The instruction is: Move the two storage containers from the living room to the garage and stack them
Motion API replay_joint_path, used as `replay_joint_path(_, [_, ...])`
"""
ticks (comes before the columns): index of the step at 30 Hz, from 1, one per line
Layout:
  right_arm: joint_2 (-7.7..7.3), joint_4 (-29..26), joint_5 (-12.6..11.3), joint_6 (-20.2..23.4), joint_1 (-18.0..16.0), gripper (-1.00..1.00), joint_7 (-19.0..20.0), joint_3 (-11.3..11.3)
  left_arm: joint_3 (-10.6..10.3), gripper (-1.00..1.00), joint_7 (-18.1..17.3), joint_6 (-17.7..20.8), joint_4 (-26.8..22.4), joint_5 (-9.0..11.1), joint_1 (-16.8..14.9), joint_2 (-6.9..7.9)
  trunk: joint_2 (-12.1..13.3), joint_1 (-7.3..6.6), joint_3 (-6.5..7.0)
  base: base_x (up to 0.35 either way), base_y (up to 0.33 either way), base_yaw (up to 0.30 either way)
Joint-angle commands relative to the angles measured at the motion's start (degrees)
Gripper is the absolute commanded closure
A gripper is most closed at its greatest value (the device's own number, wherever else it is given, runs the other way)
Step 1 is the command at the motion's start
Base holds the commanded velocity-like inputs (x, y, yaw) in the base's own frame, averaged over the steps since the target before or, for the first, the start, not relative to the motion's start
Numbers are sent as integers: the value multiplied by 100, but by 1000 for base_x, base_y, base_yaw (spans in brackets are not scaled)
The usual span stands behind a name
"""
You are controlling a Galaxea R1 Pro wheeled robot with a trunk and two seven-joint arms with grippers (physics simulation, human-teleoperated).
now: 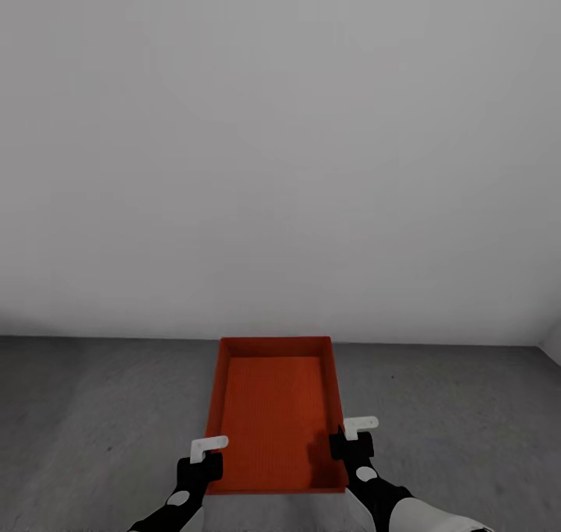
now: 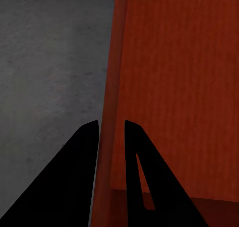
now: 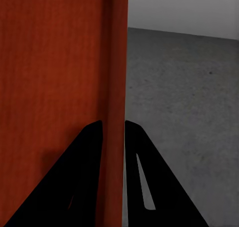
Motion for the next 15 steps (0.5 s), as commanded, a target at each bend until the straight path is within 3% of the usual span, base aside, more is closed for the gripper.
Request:
replay_joint_path(1, [4, 19, -59, 9, -6, 100, 166, -280, 36, 100, 163, -219, -5, 21, -5, 2, -3, 0, -15, 0, 0, 0])
replay_joint_path(15, [4, 19, -57, 9, -6, 100, 166, -280, 36, 100, 163, -219, -5, 18, -5, 2, -3, 0, -143, 0, 0, 0])
